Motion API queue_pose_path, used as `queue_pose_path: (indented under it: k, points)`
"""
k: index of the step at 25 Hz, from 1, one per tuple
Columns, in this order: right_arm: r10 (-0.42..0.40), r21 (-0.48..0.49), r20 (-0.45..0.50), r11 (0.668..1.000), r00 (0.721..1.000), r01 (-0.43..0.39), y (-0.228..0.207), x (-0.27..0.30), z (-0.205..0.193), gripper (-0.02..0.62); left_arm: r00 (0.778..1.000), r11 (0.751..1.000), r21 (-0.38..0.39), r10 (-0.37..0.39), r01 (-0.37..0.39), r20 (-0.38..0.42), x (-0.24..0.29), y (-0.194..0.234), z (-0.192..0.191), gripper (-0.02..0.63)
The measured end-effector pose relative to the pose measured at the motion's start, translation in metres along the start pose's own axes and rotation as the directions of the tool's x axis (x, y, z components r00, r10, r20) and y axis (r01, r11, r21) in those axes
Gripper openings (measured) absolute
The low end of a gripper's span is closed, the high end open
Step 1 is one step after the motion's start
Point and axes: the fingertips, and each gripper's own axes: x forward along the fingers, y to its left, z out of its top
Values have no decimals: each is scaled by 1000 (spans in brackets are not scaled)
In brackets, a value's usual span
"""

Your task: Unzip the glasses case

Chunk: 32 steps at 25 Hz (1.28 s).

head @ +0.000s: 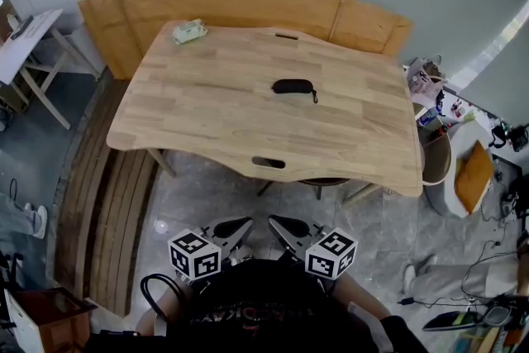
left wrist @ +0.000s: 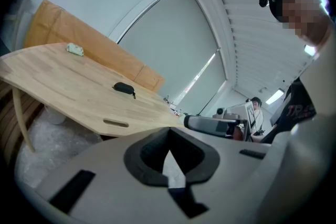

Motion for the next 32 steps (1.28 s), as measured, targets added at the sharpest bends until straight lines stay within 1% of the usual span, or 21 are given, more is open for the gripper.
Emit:
queue_pose_path:
  k: [4,6,13,16,20,25,28,32]
  points:
    - [-13,15,16,1000,1000,12,-5,2,5,14,1000,999,42,26,-25,-12,-2,5,0,11]
    - [-18,20,17,1000,1000,18,-7,4,6,14,999,998,51,28,-27,-17,-2,6,0,11]
    - [-68,22,25,997,997,68,-16,9,9,14,999,999,26,29,-28,-24,-4,14,-2,11]
    - [-79,42,23,996,997,78,-24,8,11,14,999,999,14,31,-31,-27,-1,16,-2,11]
    - [-86,54,13,995,996,85,-47,6,20,14,998,998,-4,66,-66,-8,7,24,6,11]
    - [-53,21,-22,998,998,53,-73,9,41,14,995,994,-35,101,-100,23,31,31,22,11]
    - [-41,7,-50,999,998,41,-100,8,58,14,990,991,-38,129,-127,50,51,34,41,11]
    - [-29,-26,-70,999,997,27,-140,13,84,14,983,985,-25,172,-171,66,71,38,61,11]
